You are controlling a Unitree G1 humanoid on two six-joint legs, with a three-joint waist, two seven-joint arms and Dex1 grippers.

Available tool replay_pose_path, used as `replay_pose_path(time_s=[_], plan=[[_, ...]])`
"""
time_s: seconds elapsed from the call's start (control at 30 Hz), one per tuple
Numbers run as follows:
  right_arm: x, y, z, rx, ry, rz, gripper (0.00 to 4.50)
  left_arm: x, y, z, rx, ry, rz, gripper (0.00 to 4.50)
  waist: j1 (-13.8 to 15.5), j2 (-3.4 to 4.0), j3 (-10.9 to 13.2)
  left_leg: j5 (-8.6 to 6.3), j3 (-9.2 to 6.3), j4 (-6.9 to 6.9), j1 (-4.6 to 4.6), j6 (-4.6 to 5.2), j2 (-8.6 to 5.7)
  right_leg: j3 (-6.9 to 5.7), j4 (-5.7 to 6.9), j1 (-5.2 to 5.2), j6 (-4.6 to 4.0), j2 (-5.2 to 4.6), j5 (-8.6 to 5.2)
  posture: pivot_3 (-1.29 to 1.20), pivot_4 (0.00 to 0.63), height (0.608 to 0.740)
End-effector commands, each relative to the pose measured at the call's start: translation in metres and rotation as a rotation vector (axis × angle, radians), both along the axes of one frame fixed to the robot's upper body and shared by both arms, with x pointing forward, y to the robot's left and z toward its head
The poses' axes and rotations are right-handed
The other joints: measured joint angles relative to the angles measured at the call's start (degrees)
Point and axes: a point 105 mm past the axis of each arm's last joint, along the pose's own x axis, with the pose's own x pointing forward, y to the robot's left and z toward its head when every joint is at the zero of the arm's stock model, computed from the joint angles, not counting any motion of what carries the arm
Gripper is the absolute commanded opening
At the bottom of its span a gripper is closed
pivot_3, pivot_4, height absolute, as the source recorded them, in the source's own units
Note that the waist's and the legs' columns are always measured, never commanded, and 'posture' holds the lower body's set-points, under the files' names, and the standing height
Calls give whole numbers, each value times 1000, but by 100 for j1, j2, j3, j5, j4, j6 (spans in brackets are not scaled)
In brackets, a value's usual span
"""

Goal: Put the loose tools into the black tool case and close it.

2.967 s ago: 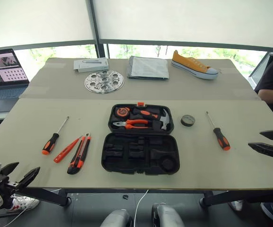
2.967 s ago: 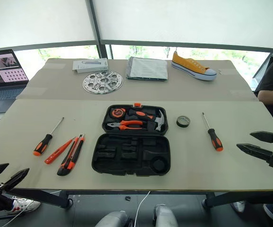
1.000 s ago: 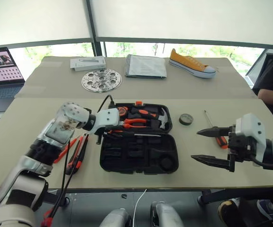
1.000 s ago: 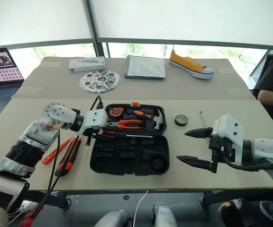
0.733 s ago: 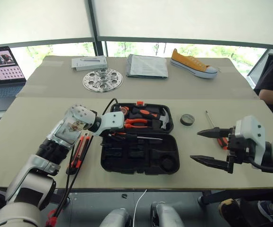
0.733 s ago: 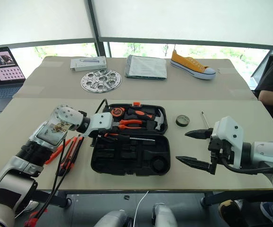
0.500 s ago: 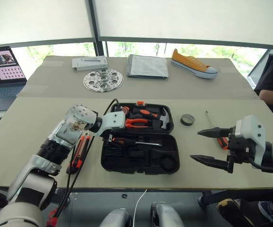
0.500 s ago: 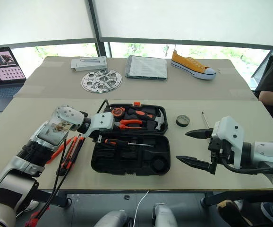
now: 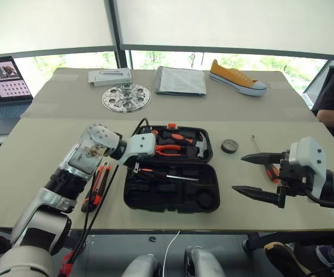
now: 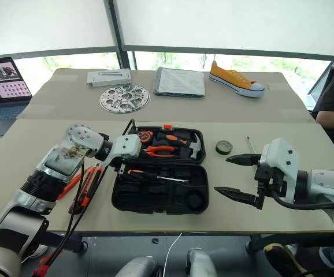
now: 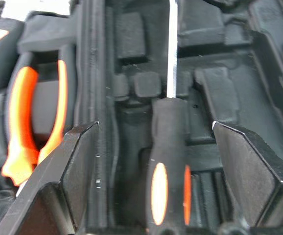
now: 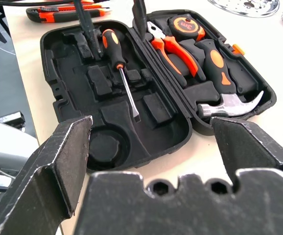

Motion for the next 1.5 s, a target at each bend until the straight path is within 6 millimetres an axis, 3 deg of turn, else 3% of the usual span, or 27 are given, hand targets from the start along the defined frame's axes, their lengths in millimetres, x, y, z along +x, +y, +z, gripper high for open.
replay_pose_path(time_s=[0.03, 0.27, 0.5, 0.63, 0.77, 0.93, 1.07, 1.17, 1.23, 1.3, 1.5], plan=[[-1, 3, 9, 7, -55, 7, 4500, -5, 2, -2, 40, 6, -42, 2466, 1, 0, 0, 0, 0, 0, 0, 0, 0, 0, 0, 0, 0, 0, 0, 0, 150, 740], [-1, 4, 11, 21, -65, -6, 4500, -3, 6, -3, 65, 19, -43, 33, 0, 0, 0, 0, 0, -1, 1, 0, 1, 1, 1, 0, 0, 1, 0, 0, 150, 740], [-2, 4, 11, 22, -66, -7, 4500, 8, 1, 15, -8, 10, 30, 33, 3, 0, 0, 0, -1, 0, 0, 1, 0, 0, 1, 0, 0, 1, 0, 0, 150, 740], [0, 4, 11, 21, -68, -6, 4500, 2, -1, 18, -16, 29, -7, 33, 1, 0, 0, 0, 0, 0, 0, 2, 0, 0, 1, 0, 0, 1, 0, 0, 150, 740], [0, 5, 12, 22, -70, -4, 4500, -3, -1, 13, -6, 28, -27, 974, 0, 0, 0, 0, 0, 0, 0, 2, 0, 0, 1, -1, 0, 1, 0, 0, 150, 740], [-1, 5, 12, 22, -67, -1, 4500, -3, 2, 3, 48, 10, -39, 2829, 5, 0, 0, 0, 0, 1, 0, 2, 0, 1, 1, 0, 0, 1, 0, 0, 150, 740], [-1, 6, 12, 23, -67, -2, 4500, 0, 6, -6, 98, -13, -41, 2829, 4, 0, 0, 0, 0, 1, 0, 2, 0, 1, 1, 0, 0, 1, 0, 0, 150, 740], [-1, 7, 12, 25, -70, -3, 4500, 2, 5, -8, 95, -7, -35, 2087, 8, 0, 0, 0, 0, 1, 0, 2, 0, 0, 1, 0, 0, 1, 0, 0, 150, 740], [-1, 7, 12, 26, -72, -3, 4500, 2, 4, -8, 94, -8, -38, 1216, 7, 0, 0, 0, 0, 1, -1, 3, 0, 1, 1, 0, 0, 1, 0, 0, 150, 740], [-2, 7, 12, 27, -73, -3, 4500, 4, 4, -6, 91, -11, -35, 632, 6, 0, 0, -1, 0, 0, 0, 4, 0, 1, 1, 0, 0, 1, 0, 0, 150, 740], [-3, 8, 12, 32, -72, -5, 4500, 20, 3, 12, 33, -21, 58, 590, 19, 0, 0, -1, 0, 3, -1, 4, 0, 0, 2, 0, 0, 1, 0, 0, 150, 740]])
